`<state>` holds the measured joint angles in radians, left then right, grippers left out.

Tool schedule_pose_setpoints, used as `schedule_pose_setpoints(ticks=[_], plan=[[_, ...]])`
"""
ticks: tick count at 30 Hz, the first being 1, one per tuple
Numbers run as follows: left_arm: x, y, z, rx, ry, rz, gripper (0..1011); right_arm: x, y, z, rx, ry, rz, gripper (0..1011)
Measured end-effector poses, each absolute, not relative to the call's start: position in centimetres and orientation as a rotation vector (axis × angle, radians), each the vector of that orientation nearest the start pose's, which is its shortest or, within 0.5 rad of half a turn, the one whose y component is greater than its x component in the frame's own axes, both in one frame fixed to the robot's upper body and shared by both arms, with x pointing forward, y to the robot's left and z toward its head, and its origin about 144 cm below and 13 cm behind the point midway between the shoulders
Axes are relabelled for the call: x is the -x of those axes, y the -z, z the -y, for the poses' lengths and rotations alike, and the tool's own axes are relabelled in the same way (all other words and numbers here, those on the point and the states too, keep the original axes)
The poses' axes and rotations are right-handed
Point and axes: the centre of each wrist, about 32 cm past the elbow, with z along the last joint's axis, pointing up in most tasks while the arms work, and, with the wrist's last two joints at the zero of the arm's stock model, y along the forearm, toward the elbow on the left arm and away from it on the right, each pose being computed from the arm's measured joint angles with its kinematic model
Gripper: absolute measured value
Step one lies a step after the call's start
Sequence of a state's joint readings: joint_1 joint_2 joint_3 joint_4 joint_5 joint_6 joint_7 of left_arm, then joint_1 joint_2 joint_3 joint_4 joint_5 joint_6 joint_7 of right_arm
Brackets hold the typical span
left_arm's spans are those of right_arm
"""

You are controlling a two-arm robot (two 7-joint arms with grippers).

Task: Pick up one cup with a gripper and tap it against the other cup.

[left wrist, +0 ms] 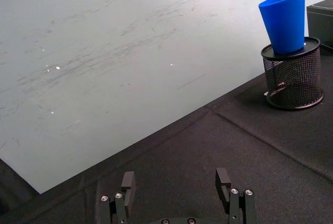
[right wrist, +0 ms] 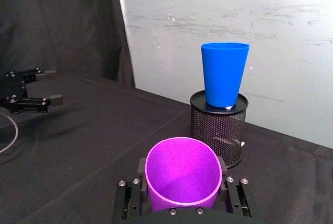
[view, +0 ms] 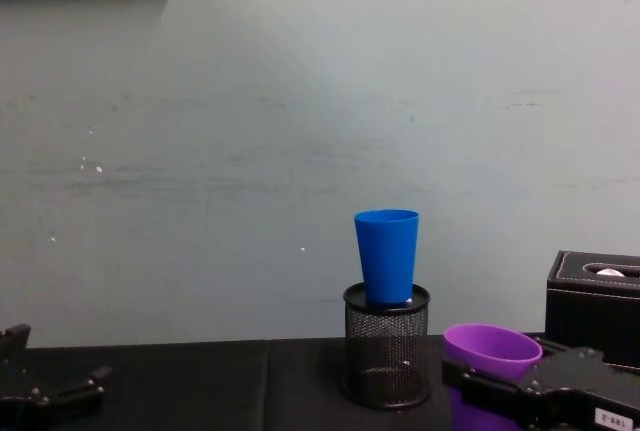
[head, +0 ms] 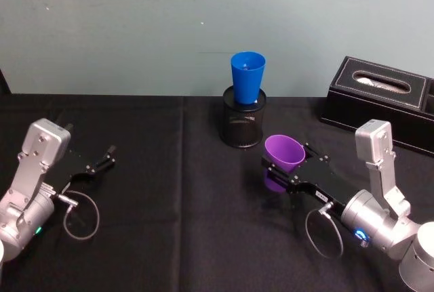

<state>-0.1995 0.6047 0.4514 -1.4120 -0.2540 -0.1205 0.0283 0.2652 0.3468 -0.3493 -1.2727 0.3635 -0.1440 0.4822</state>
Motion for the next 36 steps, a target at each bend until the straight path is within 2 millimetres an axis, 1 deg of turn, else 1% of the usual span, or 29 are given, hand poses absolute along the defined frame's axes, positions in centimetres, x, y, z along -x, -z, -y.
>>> schedule_pose_setpoints(ticks=[17,36], plan=[[-48.9,-114.0,-31.0,-0.304,-1.248,0.285,1011,-51.5,-111.7,26.0,0.058,0.872,0.014,734],[-48.9,-114.0,-31.0,-0.304,-1.248,0.285,1011,-51.5,-110.8,26.0,0.062,0.869,-0.005,734]])
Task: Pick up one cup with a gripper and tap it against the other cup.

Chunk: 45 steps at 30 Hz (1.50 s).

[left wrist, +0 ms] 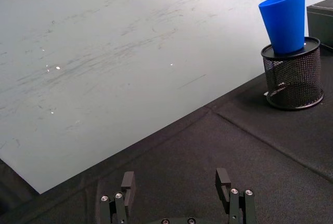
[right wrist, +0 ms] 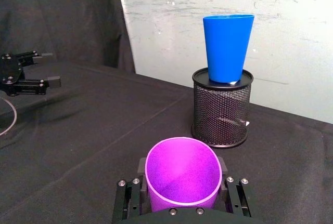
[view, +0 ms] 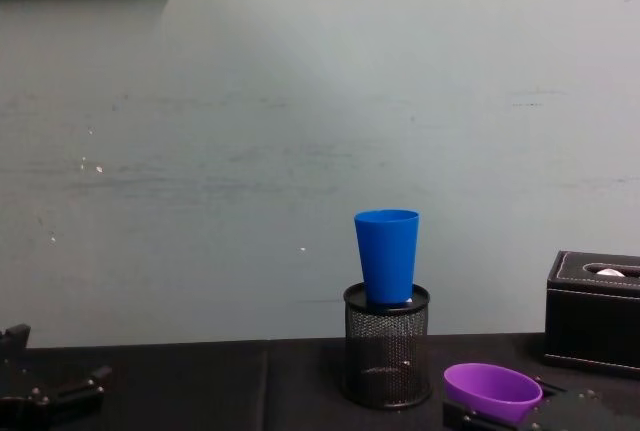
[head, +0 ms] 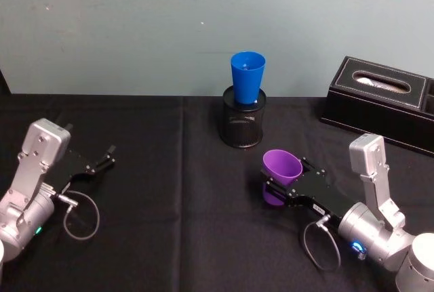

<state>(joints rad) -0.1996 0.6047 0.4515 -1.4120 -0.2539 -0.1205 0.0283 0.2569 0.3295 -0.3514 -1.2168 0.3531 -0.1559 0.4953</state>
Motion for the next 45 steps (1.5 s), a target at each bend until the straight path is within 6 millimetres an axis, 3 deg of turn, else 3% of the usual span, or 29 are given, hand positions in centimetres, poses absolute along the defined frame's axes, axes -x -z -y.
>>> schedule_pose_setpoints(ticks=[45], plan=[[-48.86,-113.98,-30.97,-0.305,-1.248,0.285,1011,-51.5,-110.44,25.97,0.059,0.864,-0.013,734]])
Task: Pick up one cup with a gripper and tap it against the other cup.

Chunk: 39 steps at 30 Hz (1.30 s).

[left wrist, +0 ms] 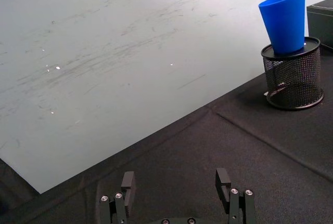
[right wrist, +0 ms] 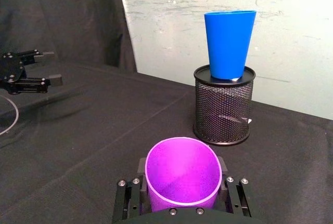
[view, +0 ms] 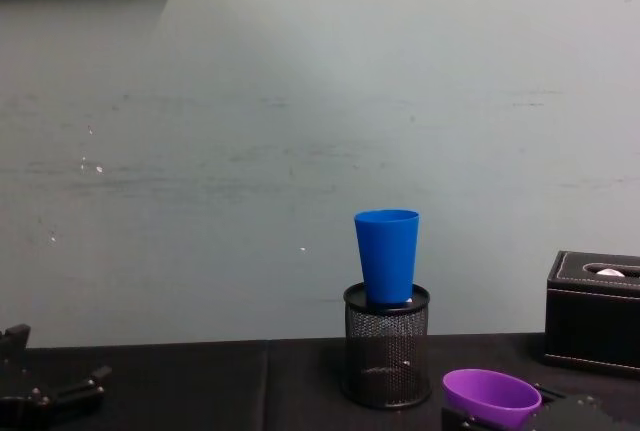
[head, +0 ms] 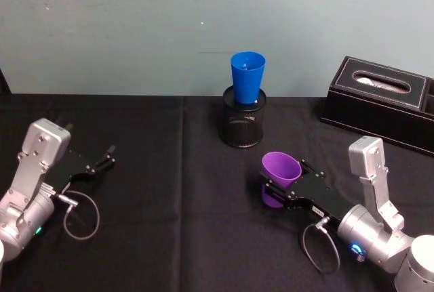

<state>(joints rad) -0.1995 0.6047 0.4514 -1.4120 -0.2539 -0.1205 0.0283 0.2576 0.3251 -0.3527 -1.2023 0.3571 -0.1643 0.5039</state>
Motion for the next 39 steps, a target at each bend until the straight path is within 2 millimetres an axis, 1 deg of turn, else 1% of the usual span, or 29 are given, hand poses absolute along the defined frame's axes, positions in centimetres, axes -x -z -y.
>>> schedule_pose_setpoints(ticks=[3,7,8,9,10,13,14,30,39], plan=[[-48.86,-113.98,-30.97,-0.304,-1.248,0.285,1011,-51.49,-110.44,25.98,0.059,0.864,-0.013,737],[-48.86,-113.98,-30.97,-0.304,-1.248,0.285,1011,-51.5,-110.44,25.98,0.059,0.864,-0.013,808],[-48.86,-113.98,-30.97,-0.304,-1.248,0.285,1012,-51.5,-110.44,25.98,0.059,0.864,-0.013,856],[-48.86,-113.98,-30.97,-0.304,-1.248,0.285,1011,-51.5,-110.44,25.98,0.059,0.864,-0.013,875],[-48.86,-113.98,-30.97,-0.304,-1.248,0.285,1012,-51.49,-110.44,25.98,0.059,0.864,-0.013,925],[-48.86,-113.98,-30.97,-0.304,-1.248,0.285,1011,-51.5,-110.44,25.98,0.059,0.864,-0.013,969],[-48.86,-113.98,-30.97,-0.304,-1.248,0.285,1011,-51.49,-110.44,25.98,0.059,0.864,-0.013,1004],[-48.86,-113.98,-30.97,-0.304,-1.248,0.285,1012,-51.49,-110.46,25.98,0.058,0.863,-0.01,1004],[-48.86,-113.98,-30.97,-0.304,-1.248,0.285,1011,-51.35,-111.01,25.8,0.039,0.854,0.016,1004]])
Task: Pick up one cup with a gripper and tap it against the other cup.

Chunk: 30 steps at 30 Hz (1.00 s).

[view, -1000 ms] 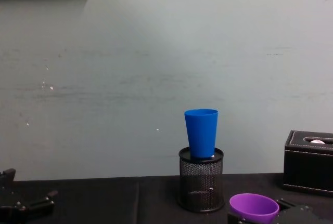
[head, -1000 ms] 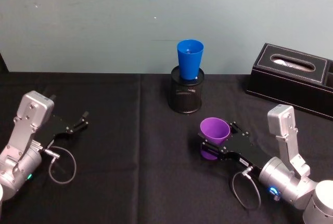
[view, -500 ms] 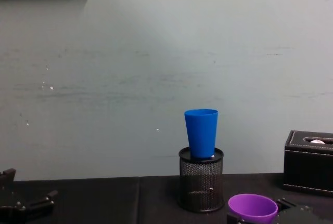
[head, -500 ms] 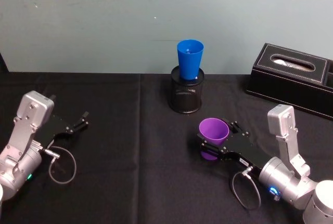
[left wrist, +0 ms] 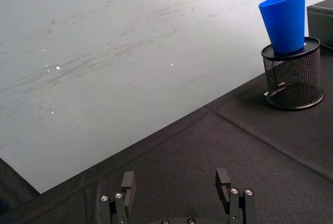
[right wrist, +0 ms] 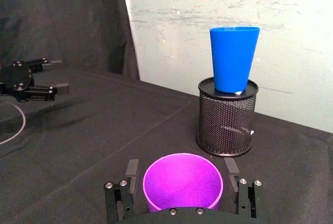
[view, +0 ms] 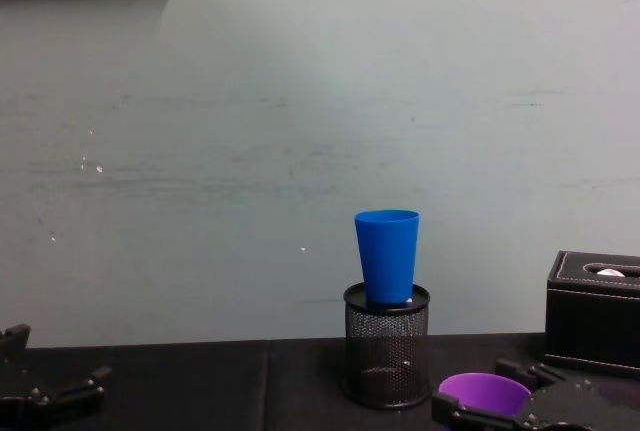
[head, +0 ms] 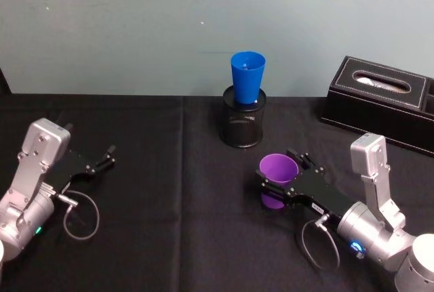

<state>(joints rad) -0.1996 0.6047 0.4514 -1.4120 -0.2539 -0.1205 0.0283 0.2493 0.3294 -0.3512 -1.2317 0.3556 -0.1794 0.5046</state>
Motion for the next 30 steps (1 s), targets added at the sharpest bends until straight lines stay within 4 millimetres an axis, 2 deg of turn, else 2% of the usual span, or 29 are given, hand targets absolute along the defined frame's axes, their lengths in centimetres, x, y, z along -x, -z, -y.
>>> schedule_pose_setpoints(ticks=[30], plan=[[-48.86,-113.98,-30.97,-0.304,-1.248,0.285,1011,-51.08,-111.68,25.97,0.011,0.866,0.043,1004]])
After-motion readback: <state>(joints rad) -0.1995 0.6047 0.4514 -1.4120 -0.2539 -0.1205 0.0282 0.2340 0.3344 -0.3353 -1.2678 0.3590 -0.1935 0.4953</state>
